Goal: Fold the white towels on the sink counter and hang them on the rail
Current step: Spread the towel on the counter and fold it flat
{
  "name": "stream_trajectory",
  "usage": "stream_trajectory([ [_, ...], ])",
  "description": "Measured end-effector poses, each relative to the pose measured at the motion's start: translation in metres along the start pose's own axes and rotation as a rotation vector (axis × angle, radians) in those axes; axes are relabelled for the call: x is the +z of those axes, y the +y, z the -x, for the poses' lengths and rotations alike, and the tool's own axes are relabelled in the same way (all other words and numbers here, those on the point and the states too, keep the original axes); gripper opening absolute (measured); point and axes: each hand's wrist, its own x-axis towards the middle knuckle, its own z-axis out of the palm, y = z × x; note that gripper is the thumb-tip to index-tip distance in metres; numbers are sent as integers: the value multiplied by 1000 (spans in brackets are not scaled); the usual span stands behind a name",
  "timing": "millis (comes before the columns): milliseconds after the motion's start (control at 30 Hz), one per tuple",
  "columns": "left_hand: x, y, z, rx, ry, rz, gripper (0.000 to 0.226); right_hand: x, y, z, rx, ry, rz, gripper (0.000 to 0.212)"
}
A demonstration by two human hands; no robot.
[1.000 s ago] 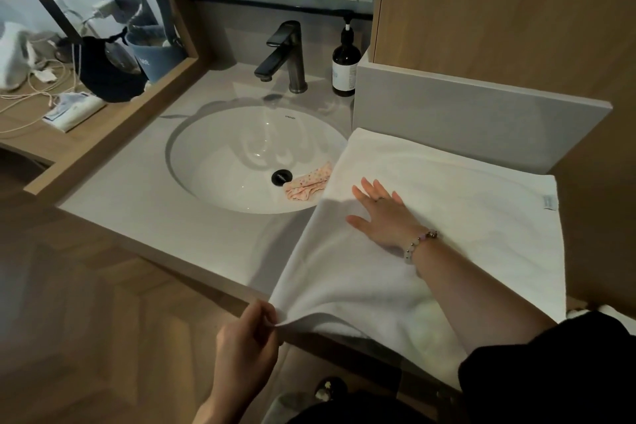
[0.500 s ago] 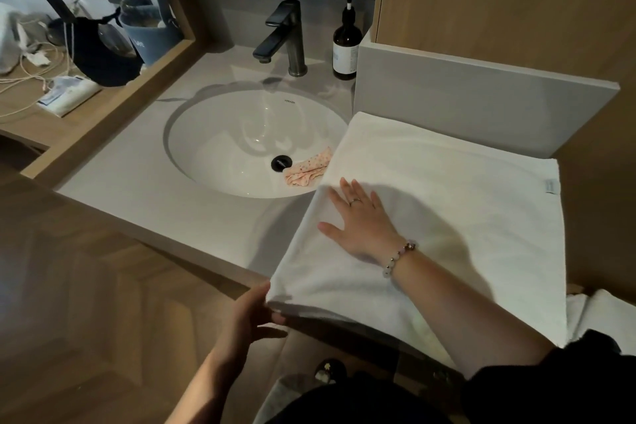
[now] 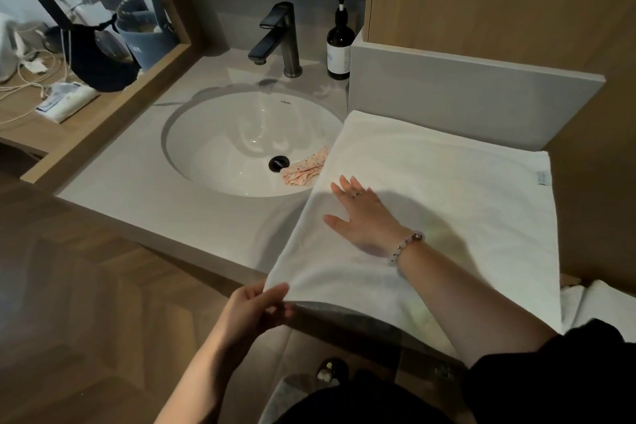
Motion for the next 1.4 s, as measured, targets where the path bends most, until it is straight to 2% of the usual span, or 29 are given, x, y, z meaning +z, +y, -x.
stream_trajectory([
  [100, 13, -6, 4, -7, -152, 117, 60, -8, 8, 18, 51, 85, -75, 64],
  [267, 49, -12, 12, 56, -178, -18, 58, -12, 25, 59, 256, 226, 13, 60],
  [333, 61, -17, 11, 56, -170, -55, 50, -11, 30, 71, 314, 279, 19, 59],
  [433, 76, -27, 7, 49, -144, -102, 16, -7, 37, 83, 416, 344, 11, 55],
  [500, 85, -34, 7, 45, -164, -140, 8, -4, 41, 92, 470, 378, -25, 50],
  [567, 92, -40, 9, 43, -198, -134, 13, 0, 46, 99, 485, 359, -81, 47],
  [800, 96, -55, 19, -42, -169, -92, 34, -7, 61, 111, 385, 77, -74, 50],
  [933, 92, -54, 22, -108, -98, -71, 25, -3, 61, 115, 377, 26, -15, 55],
  [1133, 95, -64, 20, -244, -35, 44, 18, 6, 59, 119, 358, 59, 23, 62],
  [1233, 95, -71, 23, -249, 99, 61, 20, 11, 59, 128, 365, 179, -71, 71],
  [1300, 97, -73, 25, -220, 183, 92, 22, 16, 58, 136, 386, 249, -45, 75],
  [1400, 102, -73, 25, -189, 221, 133, 26, 21, 59, 144, 431, 244, 2, 79],
])
